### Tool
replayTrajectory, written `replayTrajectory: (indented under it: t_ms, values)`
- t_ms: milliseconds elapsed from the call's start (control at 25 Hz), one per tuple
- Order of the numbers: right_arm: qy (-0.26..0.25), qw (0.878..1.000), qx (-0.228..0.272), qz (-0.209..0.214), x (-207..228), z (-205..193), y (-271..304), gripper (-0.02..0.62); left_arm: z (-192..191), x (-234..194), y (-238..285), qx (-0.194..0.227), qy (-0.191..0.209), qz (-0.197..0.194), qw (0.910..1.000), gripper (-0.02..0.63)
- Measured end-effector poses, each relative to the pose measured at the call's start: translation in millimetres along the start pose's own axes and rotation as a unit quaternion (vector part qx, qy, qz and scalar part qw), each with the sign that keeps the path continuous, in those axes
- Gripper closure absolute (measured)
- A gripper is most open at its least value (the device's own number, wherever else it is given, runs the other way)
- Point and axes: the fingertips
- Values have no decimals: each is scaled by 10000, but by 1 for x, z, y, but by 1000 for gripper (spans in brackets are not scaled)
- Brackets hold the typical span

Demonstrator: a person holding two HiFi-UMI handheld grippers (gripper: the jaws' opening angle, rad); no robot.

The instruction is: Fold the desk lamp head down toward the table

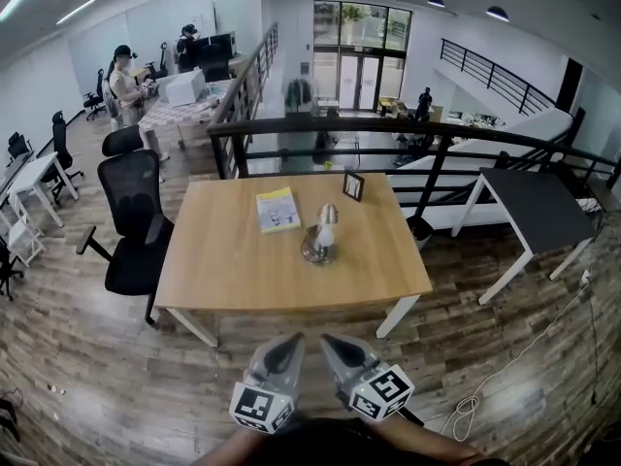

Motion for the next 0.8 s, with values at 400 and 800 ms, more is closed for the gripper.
replayTrajectory:
  t_ms: [400, 800]
  values:
    - [-12, 9998, -112, 166, -4, -13, 63, 588, -4, -60, 7, -30, -62, 33, 10000, 606]
    - [87, 9992, -150, 363, 68, -3, 108, 588, -16, -93, 78, -82, -2, 173, 9998, 606]
Point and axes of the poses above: the fingertips, and each gripper's own axes: y forward along the fingers, x to its right, z out of its top, and after that the axes turned 1 degree about x, right-handed
